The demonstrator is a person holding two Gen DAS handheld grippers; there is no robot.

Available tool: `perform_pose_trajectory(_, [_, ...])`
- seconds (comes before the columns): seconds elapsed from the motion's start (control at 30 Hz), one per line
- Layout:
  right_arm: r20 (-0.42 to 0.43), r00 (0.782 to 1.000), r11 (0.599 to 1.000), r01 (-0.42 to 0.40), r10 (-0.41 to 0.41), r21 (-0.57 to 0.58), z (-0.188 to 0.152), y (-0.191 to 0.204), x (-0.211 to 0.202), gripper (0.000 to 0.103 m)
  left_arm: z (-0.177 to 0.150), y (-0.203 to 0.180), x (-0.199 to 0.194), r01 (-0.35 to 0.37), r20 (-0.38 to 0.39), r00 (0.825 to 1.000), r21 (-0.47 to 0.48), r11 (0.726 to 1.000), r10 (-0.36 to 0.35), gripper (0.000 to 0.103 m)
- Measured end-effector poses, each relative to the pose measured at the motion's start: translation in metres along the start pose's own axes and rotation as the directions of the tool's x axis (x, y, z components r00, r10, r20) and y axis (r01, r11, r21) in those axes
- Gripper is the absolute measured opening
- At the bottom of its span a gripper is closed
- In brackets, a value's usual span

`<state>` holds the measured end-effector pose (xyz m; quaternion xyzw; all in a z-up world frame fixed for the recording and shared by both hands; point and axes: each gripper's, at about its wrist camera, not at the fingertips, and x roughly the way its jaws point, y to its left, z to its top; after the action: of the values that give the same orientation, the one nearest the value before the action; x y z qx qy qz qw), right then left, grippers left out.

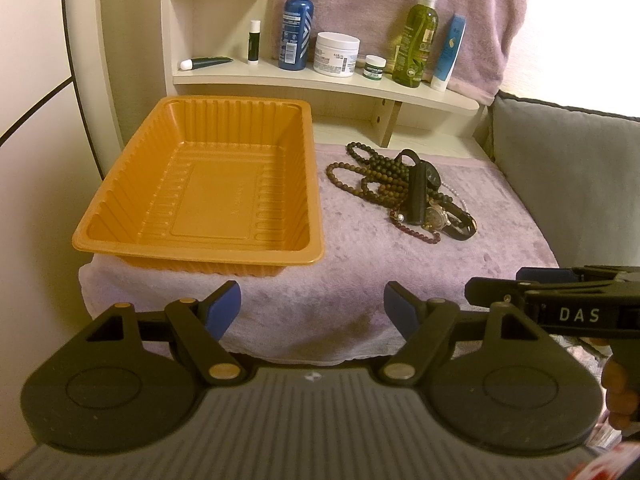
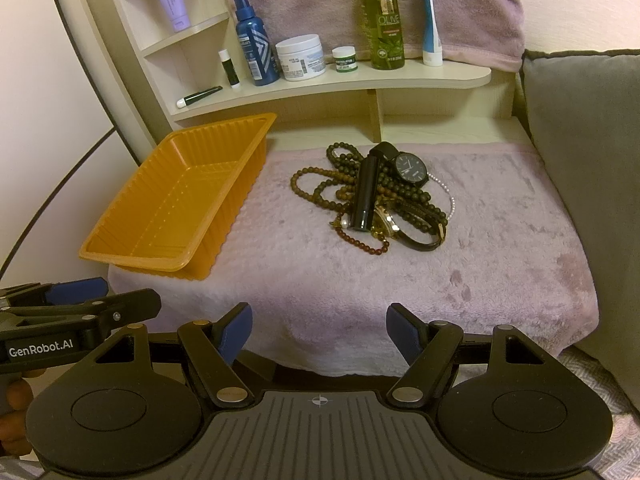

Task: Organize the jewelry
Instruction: 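Grasp the rim of the orange tray with the left tool and tilt it up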

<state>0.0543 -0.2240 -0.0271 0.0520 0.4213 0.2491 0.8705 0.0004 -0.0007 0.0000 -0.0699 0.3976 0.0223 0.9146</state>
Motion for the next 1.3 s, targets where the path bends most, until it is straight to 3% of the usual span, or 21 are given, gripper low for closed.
perform_pose_trajectory(0.37, [0.016,1.0,1.0,0.002,-0.002,0.015,0.001,-0.003,-0.001,0.074,0.0,0.005,-0.001,-0.002,0.005,1.0,-0.029,1.0,0.002,0.077])
perform_pose_trajectory(0.67, [0.078,0.997,0.999,0.016,-0.019,0.035,0.008,-0.014,0.001,0.074,-0.008,0.037,-0.007,-0.064,0.095,0.992,-0.14,0.988,0.078,0.077])
perform_pose_trajectory(0.87, [0.106,0.994,0.999,0.017,-0.021,0.041,0.013,-0.018,0.002,0.074,-0.01,0.071,-0.007,-0.155,0.132,0.974,-0.214,0.964,0.186,0.077])
perform_pose_trajectory(1.07, [0.11,0.994,0.999,0.019,-0.023,0.041,0.018,-0.02,0.011,0.074,-0.017,0.098,-0.001,-0.238,0.171,0.943,-0.26,0.936,0.287,0.076])
perform_pose_trajectory(1.3, [0.106,0.993,0.998,0.042,-0.046,0.043,0.033,-0.024,0.034,0.074,-0.026,0.125,0.019,-0.251,0.202,0.922,-0.34,0.906,0.331,0.076])
